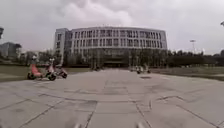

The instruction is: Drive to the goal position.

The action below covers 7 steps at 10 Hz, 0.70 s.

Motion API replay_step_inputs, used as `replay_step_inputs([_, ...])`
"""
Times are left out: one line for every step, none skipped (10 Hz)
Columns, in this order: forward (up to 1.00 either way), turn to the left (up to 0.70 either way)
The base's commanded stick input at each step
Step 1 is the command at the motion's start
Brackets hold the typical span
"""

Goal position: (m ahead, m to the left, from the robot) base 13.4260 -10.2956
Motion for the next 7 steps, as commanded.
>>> replay_step_inputs([0.5, 0.0])
replay_step_inputs([0.5, 0.0])
replay_step_inputs([0.5, 0.0])
replay_step_inputs([0.5, 0.0])
replay_step_inputs([0.5, 0.0])
replay_step_inputs([0.5, 0.0])
replay_step_inputs([0.5, 0.0])
